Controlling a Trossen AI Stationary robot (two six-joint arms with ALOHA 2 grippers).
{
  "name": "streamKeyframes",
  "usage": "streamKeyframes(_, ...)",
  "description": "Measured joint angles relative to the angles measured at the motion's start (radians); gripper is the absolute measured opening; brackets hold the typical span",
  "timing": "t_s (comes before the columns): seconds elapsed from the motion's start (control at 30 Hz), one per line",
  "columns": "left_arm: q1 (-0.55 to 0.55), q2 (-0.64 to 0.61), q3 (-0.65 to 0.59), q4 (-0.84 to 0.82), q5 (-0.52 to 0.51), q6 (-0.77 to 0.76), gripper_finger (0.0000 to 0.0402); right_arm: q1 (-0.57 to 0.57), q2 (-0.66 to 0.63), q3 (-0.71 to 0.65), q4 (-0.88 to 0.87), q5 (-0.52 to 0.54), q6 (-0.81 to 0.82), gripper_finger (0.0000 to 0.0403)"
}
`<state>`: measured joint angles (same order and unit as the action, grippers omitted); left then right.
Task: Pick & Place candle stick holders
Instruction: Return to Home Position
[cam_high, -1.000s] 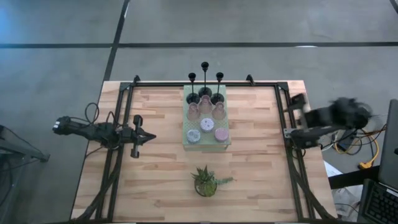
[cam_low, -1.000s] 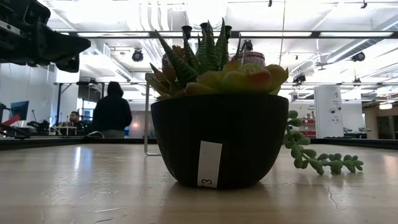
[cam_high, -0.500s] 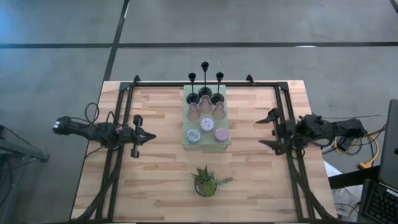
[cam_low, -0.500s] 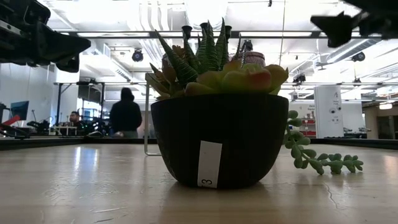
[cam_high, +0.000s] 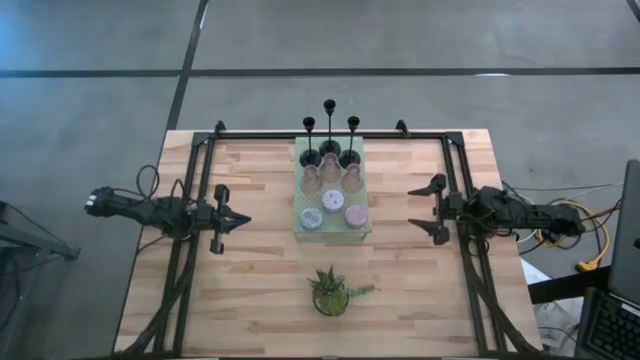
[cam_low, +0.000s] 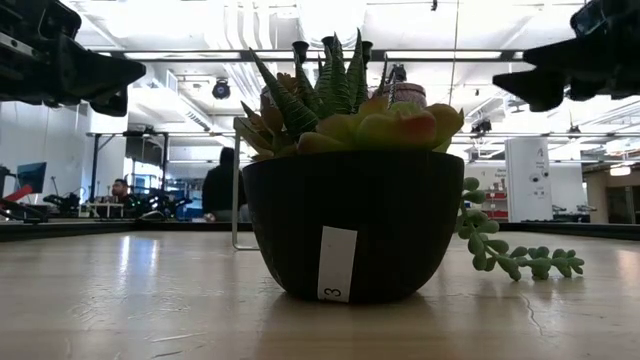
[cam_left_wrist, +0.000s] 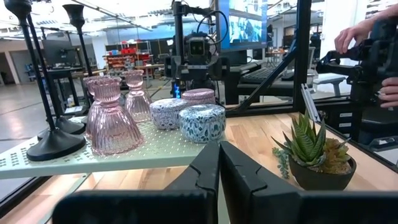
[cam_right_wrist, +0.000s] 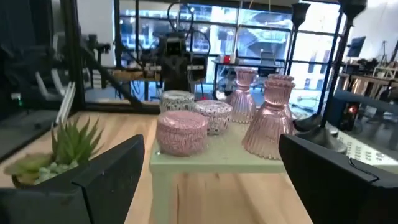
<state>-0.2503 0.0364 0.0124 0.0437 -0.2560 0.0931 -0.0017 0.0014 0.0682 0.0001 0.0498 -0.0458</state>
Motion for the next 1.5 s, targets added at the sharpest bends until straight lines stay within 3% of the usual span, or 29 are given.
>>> streamKeyframes(0.23, 0.0, 0.001, 0.0, 0.001, 0.0, 0.0, 0.0018, 0.001, 0.0, -0.06, 0.015, -0.004, 0.076, 0.0366)
streamKeyframes(0.5, 0.0, 0.001, 0.0, 0.001, 0.0, 0.0, 0.0018, 0.001, 0.014, -0.06, 0.016, -0.005, -0.014, 0.0366)
streamKeyframes(1.5, 0.0, 0.002, 0.0, 0.001, 0.0, 0.0, 0.0018, 0.001, 0.033, -0.06, 0.016, -0.005, -0.007, 0.0366)
